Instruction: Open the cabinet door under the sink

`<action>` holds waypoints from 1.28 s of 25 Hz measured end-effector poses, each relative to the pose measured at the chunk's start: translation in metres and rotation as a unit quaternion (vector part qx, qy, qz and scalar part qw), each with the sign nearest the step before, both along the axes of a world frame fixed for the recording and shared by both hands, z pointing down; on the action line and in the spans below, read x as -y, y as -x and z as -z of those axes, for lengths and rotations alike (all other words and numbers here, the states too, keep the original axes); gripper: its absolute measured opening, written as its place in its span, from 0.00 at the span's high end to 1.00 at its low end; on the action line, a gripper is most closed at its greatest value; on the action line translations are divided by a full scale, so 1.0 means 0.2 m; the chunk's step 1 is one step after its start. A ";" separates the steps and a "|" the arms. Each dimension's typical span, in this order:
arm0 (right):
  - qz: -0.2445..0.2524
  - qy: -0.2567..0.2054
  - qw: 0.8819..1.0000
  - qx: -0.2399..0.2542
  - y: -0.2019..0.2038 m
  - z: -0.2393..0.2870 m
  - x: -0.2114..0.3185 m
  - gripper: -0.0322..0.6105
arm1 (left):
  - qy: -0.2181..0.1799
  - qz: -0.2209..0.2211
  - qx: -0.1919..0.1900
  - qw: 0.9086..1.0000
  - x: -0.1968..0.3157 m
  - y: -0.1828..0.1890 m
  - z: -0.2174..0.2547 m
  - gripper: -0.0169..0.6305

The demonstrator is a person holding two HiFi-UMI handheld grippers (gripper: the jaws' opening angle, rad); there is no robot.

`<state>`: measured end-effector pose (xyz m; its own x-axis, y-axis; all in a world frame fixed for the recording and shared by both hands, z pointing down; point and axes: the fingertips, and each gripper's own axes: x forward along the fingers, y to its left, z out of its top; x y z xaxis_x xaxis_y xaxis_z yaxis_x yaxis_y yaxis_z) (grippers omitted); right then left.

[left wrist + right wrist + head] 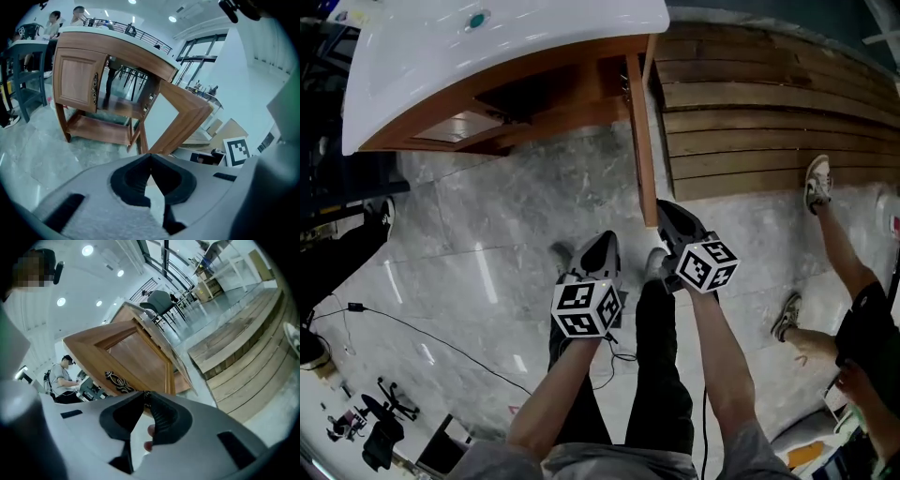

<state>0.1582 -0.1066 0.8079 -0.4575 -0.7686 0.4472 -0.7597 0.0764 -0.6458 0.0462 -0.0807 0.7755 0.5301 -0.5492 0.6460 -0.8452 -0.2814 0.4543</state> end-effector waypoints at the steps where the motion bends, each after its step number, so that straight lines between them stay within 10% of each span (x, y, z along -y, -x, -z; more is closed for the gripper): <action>1: -0.008 0.001 1.000 -0.006 -0.04 0.00 0.00 0.87 | 0.001 -0.004 0.000 1.000 -0.01 -0.02 0.00 0.96; 15: -0.064 -0.019 0.998 -0.020 -0.32 0.22 -0.05 0.92 | -0.018 -0.054 -0.011 0.998 0.01 -0.28 0.17 0.96; 32: -0.083 -0.113 0.988 -0.058 -0.31 1.22 -0.03 0.94 | -0.139 -0.139 -0.026 0.980 0.17 -0.39 1.12 0.96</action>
<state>0.2211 -0.1001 0.5631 -0.2726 -0.9151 0.2973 -0.8416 0.0770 -0.5346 0.1242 -0.1139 0.5516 0.7121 -0.5298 0.4607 -0.6965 -0.6159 0.3683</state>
